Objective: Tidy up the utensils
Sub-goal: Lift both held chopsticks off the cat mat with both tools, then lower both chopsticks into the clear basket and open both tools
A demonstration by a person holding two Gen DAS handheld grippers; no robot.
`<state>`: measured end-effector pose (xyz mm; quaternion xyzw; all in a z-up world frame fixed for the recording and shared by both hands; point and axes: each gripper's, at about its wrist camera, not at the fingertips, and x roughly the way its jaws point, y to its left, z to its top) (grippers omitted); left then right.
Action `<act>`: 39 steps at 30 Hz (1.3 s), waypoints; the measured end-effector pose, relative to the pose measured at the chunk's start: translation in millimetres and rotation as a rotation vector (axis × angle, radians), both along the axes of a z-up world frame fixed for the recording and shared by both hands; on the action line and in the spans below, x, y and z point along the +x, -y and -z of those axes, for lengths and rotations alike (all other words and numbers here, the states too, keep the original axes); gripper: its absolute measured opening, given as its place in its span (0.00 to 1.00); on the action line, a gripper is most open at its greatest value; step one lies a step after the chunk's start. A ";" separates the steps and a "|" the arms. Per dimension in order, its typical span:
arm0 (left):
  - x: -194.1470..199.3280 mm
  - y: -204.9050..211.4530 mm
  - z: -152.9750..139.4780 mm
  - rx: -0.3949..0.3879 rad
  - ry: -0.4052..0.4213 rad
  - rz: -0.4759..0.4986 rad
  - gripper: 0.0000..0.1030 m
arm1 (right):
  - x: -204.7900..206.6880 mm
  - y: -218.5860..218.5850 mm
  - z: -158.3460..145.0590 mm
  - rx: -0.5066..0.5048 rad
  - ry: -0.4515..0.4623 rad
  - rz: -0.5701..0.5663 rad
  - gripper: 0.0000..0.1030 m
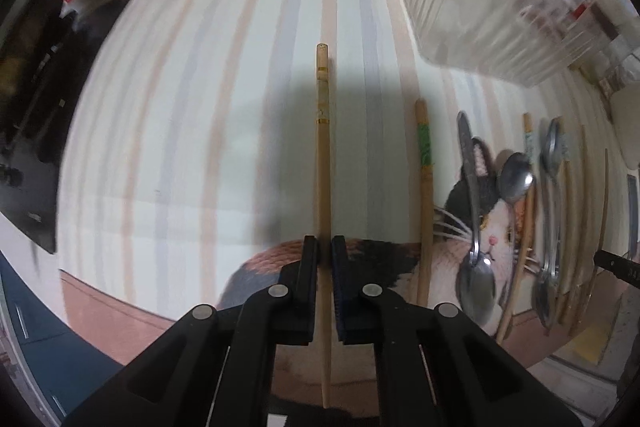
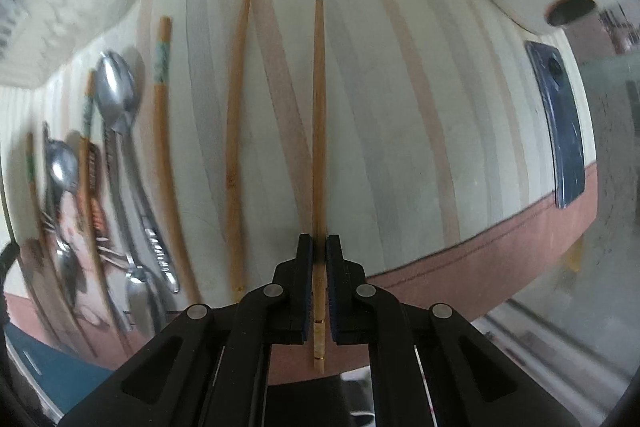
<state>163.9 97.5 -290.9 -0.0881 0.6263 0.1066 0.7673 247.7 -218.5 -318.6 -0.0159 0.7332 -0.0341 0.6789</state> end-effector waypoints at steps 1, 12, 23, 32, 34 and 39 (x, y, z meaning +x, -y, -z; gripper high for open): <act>-1.3 -0.7 -7.7 0.004 0.013 0.001 0.04 | -1.5 -0.3 -8.5 0.009 0.021 0.005 0.06; 16.4 -1.8 -129.9 -0.068 0.242 0.035 0.04 | 29.6 -16.6 -133.9 0.186 0.264 0.001 0.06; 160.8 5.0 -178.7 -0.229 0.257 0.034 0.04 | 166.5 -90.1 -167.9 0.385 0.289 -0.102 0.06; 256.7 8.0 -119.6 -0.290 0.122 -0.014 0.05 | 248.4 -149.3 -113.1 0.399 0.191 -0.180 0.06; 264.3 8.7 -107.1 -0.270 0.085 -0.020 0.05 | 255.2 -155.3 -98.1 0.417 0.152 -0.198 0.07; 250.0 7.7 -104.0 -0.222 0.089 -0.044 0.14 | 256.8 -146.9 -73.2 0.415 0.126 -0.197 0.31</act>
